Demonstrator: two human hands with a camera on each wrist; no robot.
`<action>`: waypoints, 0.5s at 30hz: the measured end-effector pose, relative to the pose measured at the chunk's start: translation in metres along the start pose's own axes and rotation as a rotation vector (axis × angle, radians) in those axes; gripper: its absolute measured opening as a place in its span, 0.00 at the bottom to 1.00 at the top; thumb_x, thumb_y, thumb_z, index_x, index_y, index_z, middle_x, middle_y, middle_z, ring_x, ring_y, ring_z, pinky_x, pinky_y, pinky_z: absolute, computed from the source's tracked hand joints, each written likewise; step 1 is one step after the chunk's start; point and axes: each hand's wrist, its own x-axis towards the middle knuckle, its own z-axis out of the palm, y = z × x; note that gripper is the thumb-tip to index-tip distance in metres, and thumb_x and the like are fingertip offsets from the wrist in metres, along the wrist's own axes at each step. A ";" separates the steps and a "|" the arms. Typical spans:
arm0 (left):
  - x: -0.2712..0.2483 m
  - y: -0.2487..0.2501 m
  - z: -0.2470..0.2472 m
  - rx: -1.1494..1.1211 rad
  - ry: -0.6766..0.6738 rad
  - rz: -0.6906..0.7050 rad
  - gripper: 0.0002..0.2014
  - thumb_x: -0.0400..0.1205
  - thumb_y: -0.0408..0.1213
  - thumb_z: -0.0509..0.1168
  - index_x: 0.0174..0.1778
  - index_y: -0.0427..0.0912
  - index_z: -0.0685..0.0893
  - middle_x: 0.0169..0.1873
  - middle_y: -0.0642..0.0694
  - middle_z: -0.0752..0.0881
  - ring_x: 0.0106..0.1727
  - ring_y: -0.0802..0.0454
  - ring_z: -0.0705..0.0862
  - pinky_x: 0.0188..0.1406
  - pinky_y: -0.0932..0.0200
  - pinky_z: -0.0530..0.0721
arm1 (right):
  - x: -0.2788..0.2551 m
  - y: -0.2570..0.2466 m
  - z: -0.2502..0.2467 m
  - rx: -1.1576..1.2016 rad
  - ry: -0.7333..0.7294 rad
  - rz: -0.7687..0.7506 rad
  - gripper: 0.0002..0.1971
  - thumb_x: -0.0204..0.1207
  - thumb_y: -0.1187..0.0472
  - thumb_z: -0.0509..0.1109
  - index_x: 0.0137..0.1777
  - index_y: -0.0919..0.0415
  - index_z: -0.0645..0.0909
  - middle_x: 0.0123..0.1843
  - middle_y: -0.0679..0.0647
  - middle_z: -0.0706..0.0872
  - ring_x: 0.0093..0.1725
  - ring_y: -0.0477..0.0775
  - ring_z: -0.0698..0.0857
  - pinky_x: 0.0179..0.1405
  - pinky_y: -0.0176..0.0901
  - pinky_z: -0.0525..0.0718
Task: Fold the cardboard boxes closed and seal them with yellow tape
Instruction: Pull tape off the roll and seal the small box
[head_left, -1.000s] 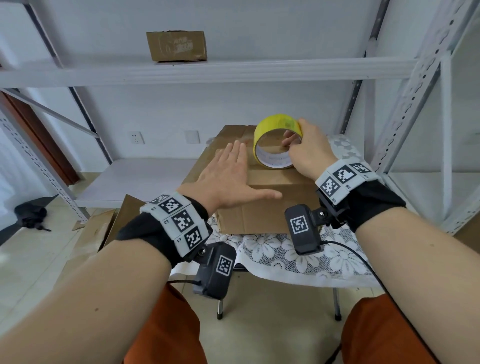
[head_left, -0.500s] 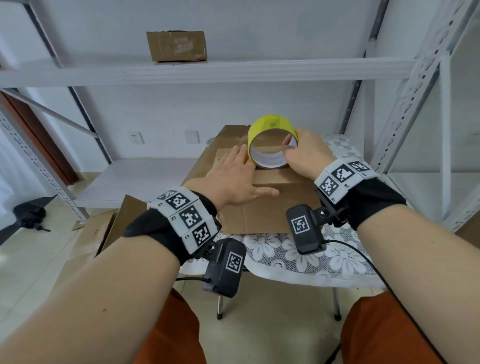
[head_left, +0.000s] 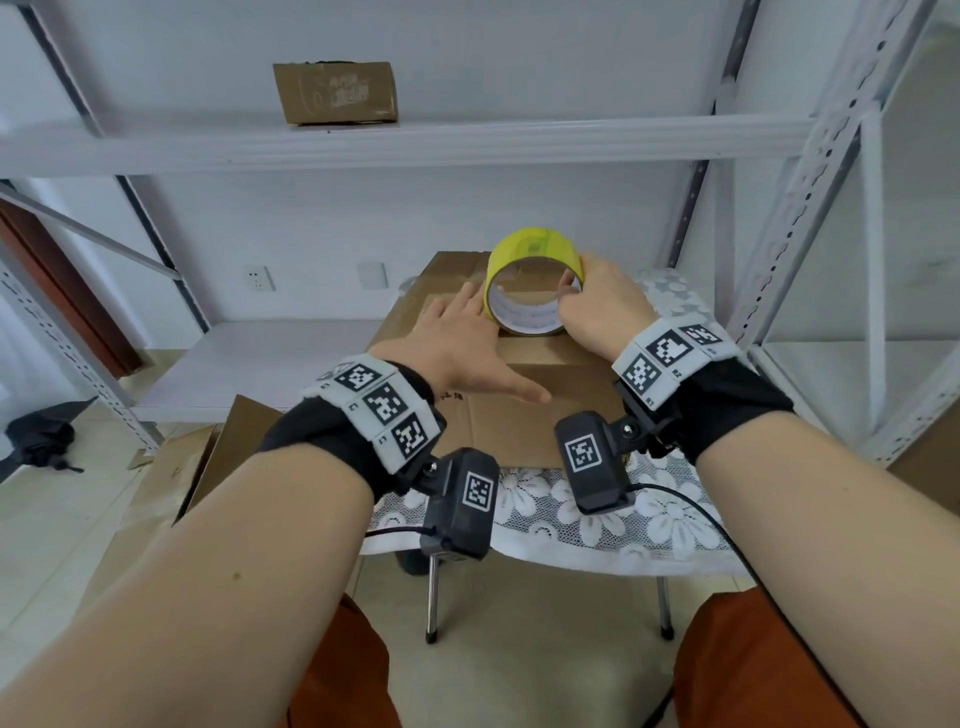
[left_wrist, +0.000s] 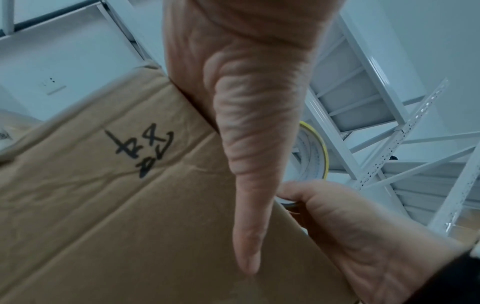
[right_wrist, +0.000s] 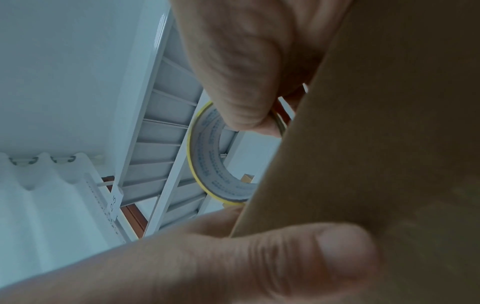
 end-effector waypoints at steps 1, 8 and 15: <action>0.001 -0.001 0.001 -0.002 0.010 -0.001 0.65 0.61 0.78 0.66 0.87 0.49 0.46 0.86 0.49 0.43 0.86 0.50 0.40 0.84 0.43 0.43 | 0.000 0.000 0.001 -0.017 0.002 0.001 0.09 0.80 0.57 0.57 0.55 0.56 0.75 0.57 0.60 0.82 0.61 0.66 0.78 0.62 0.60 0.77; 0.001 0.005 -0.003 0.033 -0.059 -0.060 0.65 0.64 0.77 0.64 0.87 0.44 0.43 0.86 0.46 0.39 0.86 0.45 0.37 0.84 0.44 0.39 | 0.004 0.001 -0.002 -0.074 0.008 -0.009 0.14 0.84 0.58 0.54 0.59 0.64 0.77 0.62 0.65 0.80 0.64 0.67 0.77 0.59 0.52 0.77; -0.004 0.008 -0.005 -0.011 -0.063 -0.080 0.66 0.65 0.75 0.67 0.86 0.44 0.36 0.86 0.47 0.37 0.86 0.46 0.36 0.85 0.44 0.40 | 0.011 0.014 -0.016 0.043 0.003 -0.031 0.14 0.84 0.65 0.55 0.61 0.70 0.77 0.51 0.63 0.79 0.54 0.64 0.79 0.47 0.44 0.70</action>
